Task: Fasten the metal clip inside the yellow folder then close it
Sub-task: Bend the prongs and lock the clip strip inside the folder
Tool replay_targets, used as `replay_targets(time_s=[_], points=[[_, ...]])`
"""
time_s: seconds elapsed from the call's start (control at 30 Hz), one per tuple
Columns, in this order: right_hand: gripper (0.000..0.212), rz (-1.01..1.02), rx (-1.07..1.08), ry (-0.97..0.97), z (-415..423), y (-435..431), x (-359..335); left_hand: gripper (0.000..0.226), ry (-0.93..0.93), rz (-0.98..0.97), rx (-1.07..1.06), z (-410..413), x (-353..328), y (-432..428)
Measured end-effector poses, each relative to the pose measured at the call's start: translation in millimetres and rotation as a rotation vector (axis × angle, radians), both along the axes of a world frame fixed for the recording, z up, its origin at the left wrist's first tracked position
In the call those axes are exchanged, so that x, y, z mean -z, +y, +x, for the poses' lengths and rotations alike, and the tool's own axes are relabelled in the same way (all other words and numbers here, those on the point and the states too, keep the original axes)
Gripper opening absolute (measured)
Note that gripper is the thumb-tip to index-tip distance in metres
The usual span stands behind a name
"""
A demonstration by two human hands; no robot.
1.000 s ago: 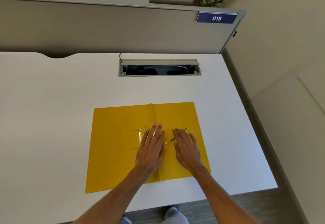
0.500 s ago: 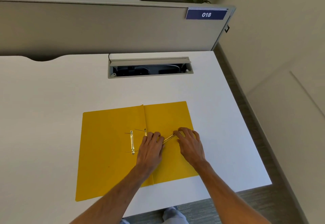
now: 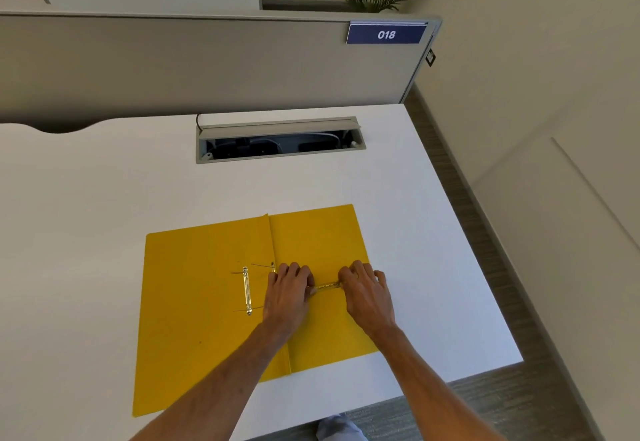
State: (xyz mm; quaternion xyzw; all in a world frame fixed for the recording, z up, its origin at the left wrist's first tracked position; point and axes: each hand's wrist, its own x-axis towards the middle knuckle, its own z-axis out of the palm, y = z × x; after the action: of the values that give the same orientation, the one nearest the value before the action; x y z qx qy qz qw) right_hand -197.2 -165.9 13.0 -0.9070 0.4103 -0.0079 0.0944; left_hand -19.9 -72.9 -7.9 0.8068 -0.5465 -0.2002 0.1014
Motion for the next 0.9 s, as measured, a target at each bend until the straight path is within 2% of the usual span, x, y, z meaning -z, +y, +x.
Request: replay_targets(time_s=[0.1, 0.27, 0.43, 0.57, 0.77, 0.9], points=[[0.019, 0.010, -0.005, 0.017, 2.8, -1.4, -1.7, 0.026, 0.015, 0.027, 0.007, 2.0, -0.2, -3.5], [0.036, 0.077, -0.136, 0.038, 13.8, 2.5, -3.9, 0.028, 0.004, 0.034, 0.014, 2.3, -0.7, -4.6], [0.016, 0.037, -0.128, 0.047, 18.2, 7.2, 0.2, 0.028, 0.001, 0.028, 0.027, -0.5, -4.4, -2.5], [0.016, 0.039, -0.135, 0.050, 21.6, 6.1, -1.6, 0.027, -0.021, -0.007, 0.065, -2.5, -4.8, 5.2], [0.017, 0.077, -0.196, 0.075, 24.0, 6.2, -4.3, 0.027, -0.008, -0.170, 0.118, 9.3, -5.3, 37.5], [0.012, 0.183, -0.109, -0.053, 32.2, 15.4, -5.9, 0.026, 0.118, -0.400, -0.103, 28.9, -20.5, 64.9]])
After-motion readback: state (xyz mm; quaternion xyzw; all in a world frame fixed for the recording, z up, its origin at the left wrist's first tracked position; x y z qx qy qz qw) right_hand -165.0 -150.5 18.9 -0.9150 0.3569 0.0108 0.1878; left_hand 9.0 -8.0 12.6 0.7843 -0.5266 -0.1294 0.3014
